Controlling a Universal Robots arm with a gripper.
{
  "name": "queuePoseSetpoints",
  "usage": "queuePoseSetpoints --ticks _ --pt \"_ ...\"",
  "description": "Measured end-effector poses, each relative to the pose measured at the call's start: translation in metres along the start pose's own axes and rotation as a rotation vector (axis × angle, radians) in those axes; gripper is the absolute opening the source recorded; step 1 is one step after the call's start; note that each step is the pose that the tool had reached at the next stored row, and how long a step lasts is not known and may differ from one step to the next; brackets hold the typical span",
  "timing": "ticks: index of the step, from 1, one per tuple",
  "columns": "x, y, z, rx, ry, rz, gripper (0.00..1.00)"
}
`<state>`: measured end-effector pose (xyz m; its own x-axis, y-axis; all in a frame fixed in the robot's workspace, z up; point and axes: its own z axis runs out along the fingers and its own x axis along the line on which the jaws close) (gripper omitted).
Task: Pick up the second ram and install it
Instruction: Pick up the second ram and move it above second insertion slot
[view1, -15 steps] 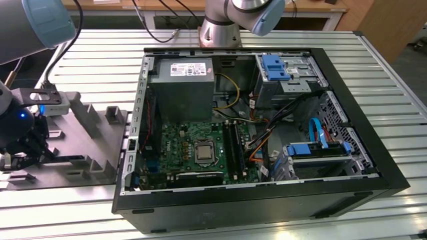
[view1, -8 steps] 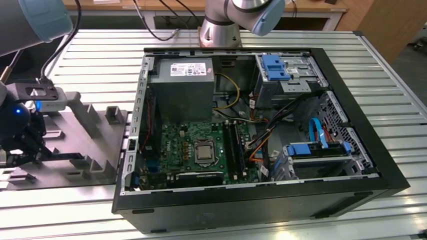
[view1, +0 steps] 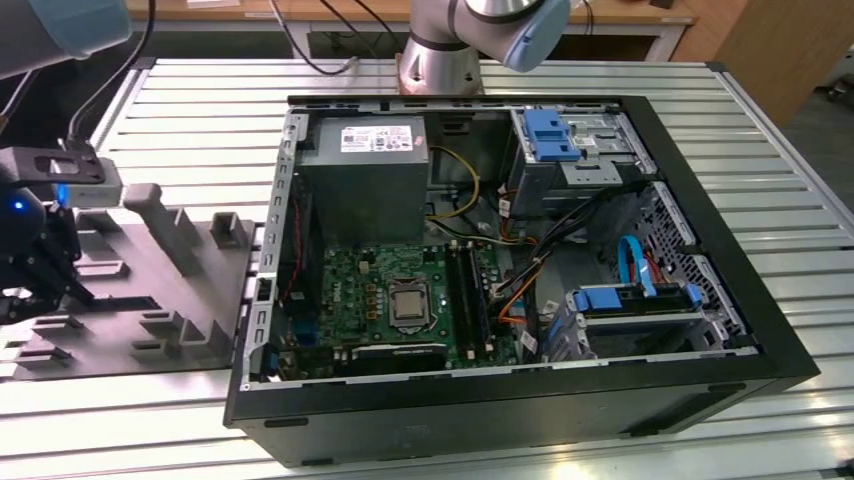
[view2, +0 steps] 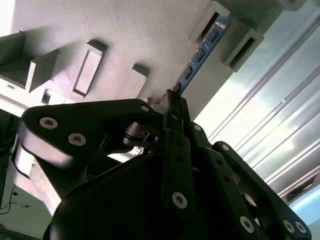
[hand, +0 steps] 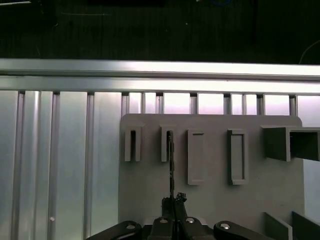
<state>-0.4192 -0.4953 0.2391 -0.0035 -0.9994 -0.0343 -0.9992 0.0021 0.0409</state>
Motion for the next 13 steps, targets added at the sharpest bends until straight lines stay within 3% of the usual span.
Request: queuePoseSetpoints --ticks 13 --pt "-0.0012 0.0014 -0.0356 0.0017 -0.0028 0.0 0.12"
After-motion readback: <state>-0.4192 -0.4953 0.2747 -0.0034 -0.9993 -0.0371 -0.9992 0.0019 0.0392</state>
